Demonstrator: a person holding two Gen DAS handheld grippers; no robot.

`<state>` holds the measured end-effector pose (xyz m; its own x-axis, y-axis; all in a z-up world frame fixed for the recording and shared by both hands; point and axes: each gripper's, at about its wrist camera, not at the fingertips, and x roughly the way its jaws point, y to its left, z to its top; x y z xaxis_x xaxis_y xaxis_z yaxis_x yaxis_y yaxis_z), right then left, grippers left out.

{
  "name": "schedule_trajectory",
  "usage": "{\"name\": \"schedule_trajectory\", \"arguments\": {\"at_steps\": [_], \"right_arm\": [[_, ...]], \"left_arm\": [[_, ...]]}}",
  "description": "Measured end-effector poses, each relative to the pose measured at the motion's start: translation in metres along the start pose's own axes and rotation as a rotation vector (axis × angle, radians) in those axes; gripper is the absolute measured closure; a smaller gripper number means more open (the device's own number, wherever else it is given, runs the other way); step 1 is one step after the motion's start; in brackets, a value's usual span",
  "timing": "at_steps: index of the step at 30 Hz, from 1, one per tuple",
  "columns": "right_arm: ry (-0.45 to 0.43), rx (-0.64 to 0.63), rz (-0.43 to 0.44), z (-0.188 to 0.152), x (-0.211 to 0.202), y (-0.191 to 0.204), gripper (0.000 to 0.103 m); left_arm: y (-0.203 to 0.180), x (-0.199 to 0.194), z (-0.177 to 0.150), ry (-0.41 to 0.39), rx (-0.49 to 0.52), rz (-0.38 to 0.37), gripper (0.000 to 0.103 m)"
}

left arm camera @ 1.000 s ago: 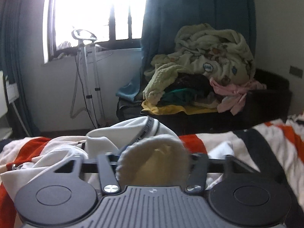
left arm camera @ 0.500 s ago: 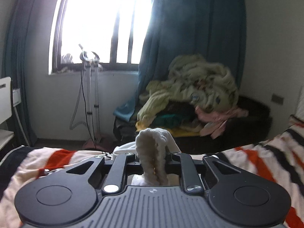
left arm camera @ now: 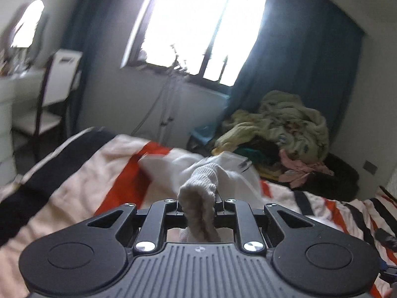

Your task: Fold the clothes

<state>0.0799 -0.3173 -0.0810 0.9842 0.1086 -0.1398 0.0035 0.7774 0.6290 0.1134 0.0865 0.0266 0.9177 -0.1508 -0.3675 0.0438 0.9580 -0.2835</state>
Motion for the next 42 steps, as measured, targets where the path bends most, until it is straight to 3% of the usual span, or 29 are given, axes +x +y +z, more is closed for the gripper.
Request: {"name": "schedule_trajectory", "arguments": {"at_steps": [4, 7, 12, 13, 14, 15, 19, 27, 28, 30, 33, 35, 38, 42], "right_arm": [[0.135, 0.067, 0.007, -0.011, 0.001, -0.004, 0.009], [0.223, 0.082, -0.049, -0.027, 0.006, -0.006, 0.009], [0.442, 0.33, -0.125, -0.071, 0.025, -0.039, 0.009], [0.485, 0.347, -0.129, -0.078, 0.031, -0.043, 0.01], [0.524, 0.357, -0.133, -0.084, 0.037, -0.045, 0.024], [0.556, 0.354, -0.133, -0.09, 0.041, -0.045, 0.029], [0.656, 0.389, -0.09, -0.109, 0.058, -0.043, 0.029], [0.726, 0.313, 0.014, -0.134, 0.062, -0.016, 0.029], [0.716, 0.334, 0.029, -0.134, 0.061, -0.015, 0.032], [0.681, 0.435, 0.043, -0.14, 0.058, -0.016, 0.053], [0.659, 0.476, 0.013, -0.155, 0.05, -0.003, 0.062], [0.631, 0.466, 0.045, -0.164, 0.044, 0.02, 0.071], [0.616, 0.498, 0.122, -0.187, 0.04, 0.064, 0.077], [0.693, 0.502, 0.237, -0.227, 0.062, 0.141, 0.08]], "left_arm": [[0.052, 0.001, -0.025, 0.036, -0.103, 0.017, 0.086], [0.075, 0.007, -0.033, 0.068, -0.154, 0.032, 0.086], [0.095, 0.018, -0.033, 0.087, -0.231, 0.024, 0.085], [0.096, 0.023, -0.032, 0.089, -0.23, 0.026, 0.085], [0.097, 0.028, -0.031, 0.094, -0.234, 0.031, 0.085], [0.098, 0.032, -0.031, 0.099, -0.239, 0.036, 0.085], [0.105, 0.049, -0.029, 0.118, -0.285, 0.04, 0.085], [0.111, 0.055, -0.026, 0.1, -0.322, 0.062, 0.086], [0.112, 0.056, -0.026, 0.097, -0.325, 0.066, 0.086], [0.112, 0.057, -0.025, 0.092, -0.331, 0.076, 0.086], [0.118, 0.055, -0.01, 0.064, -0.294, 0.078, 0.086], [0.126, 0.05, 0.004, 0.037, -0.286, 0.095, 0.086], [0.153, 0.04, 0.035, -0.008, -0.303, 0.149, 0.086], [0.207, 0.032, 0.086, -0.003, -0.275, 0.289, 0.086]]}}
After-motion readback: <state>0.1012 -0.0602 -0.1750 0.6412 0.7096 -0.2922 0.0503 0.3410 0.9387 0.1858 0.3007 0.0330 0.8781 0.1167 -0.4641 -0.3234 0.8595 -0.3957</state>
